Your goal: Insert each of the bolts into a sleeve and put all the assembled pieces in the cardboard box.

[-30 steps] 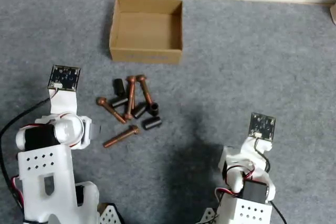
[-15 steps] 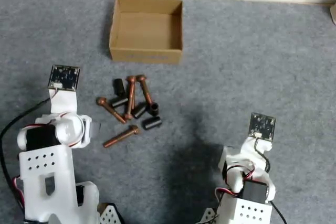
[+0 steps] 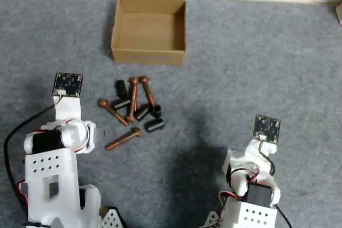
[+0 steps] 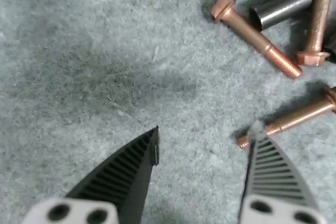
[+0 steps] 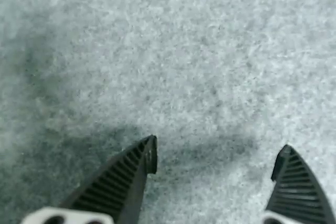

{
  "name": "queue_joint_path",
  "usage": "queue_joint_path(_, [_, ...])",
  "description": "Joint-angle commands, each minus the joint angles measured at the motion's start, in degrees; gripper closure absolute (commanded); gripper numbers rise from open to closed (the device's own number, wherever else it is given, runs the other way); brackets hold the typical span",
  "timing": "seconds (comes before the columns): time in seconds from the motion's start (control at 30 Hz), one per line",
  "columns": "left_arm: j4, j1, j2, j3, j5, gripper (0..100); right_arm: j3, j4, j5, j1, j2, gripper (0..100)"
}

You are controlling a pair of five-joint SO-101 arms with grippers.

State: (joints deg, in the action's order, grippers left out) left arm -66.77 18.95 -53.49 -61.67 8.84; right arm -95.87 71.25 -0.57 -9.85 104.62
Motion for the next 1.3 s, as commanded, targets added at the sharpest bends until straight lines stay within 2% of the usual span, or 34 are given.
queue_joint_path(0.0, [1.5,-0.7,0.1,0.1,-0.3,73,-8.4,0.2,0.2,-0.5,0.5,66.6])
queue_joint_path(0.17, [4.6,-0.9,0.1,-3.3,-0.4,73,-8.4,0.0,0.2,0.0,0.5,66.6])
queue_joint_path(0.3, [4.8,-0.9,0.1,-4.5,-0.3,73,-8.4,0.0,0.2,5.9,0.5,66.6])
queue_joint_path(0.4, [5.0,-0.6,0.1,-4.4,-0.3,73,-8.4,0.1,0.2,7.6,0.5,66.6])
queue_joint_path(1.03, [7.5,-0.7,0.1,-7.0,0.5,73,-8.4,0.1,0.4,7.4,0.5,66.6])
queue_joint_path(1.17, [7.5,-0.1,0.1,-6.7,1.9,73,-8.4,-0.1,0.4,5.1,0.5,66.6])
queue_joint_path(1.27, [7.5,4.3,0.6,-4.6,0.4,73,-8.4,-0.2,0.4,0.4,0.5,66.6])
